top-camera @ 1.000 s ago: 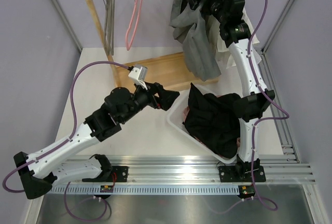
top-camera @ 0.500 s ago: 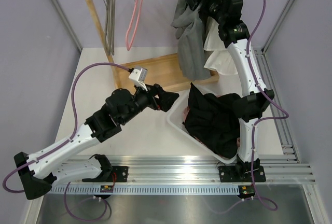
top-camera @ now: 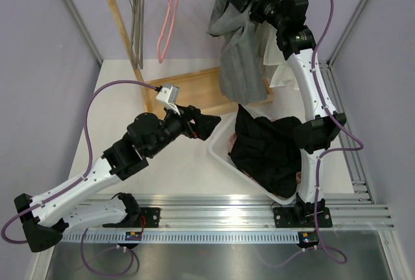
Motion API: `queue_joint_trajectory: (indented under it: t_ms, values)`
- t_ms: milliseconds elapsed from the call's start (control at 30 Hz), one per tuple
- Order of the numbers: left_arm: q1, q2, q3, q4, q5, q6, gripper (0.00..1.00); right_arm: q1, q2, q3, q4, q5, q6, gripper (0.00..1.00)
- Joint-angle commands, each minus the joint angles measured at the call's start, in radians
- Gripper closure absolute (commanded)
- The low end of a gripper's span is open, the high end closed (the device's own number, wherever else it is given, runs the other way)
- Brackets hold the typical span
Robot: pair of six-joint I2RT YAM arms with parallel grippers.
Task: Remove the skirt from the hanger
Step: Pick up the hanger from the clothesline.
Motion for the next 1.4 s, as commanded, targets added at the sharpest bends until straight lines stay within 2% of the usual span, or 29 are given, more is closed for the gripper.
queue_joint_trajectory:
  t_ms: [0,167,333,500,700,833,1133,1367]
  values:
    - [0.003,-0.022,-0.005,0.030,-0.032,-0.006,0.01,-0.013,-0.056,-0.008,-0.035,-0.052,0.030,0.01]
    - [0.003,-0.019,-0.002,0.033,-0.032,-0.006,0.01,-0.033,-0.092,-0.018,-0.077,-0.060,0.033,0.01]
    - [0.003,-0.013,-0.001,0.036,-0.024,-0.007,0.01,-0.038,-0.122,-0.021,-0.122,0.058,-0.024,0.01]
    - [0.003,-0.013,-0.007,0.039,-0.026,-0.010,0.01,-0.018,-0.144,0.008,-0.177,0.222,-0.172,0.01]
    - [0.003,-0.011,-0.015,0.044,-0.024,-0.016,0.01,-0.005,-0.207,-0.021,-0.180,0.306,-0.317,0.01]
    - [0.003,-0.008,-0.018,0.050,-0.019,-0.021,0.01,-0.005,-0.250,-0.054,-0.156,0.299,-0.377,0.01]
    - [0.001,-0.027,-0.036,0.053,-0.021,-0.029,0.01,-0.005,-0.262,-0.014,-0.156,0.224,-0.372,0.01]
    - [0.001,-0.025,-0.035,0.054,-0.015,-0.032,0.01,0.051,-0.107,0.173,-0.205,0.259,-0.374,0.01]
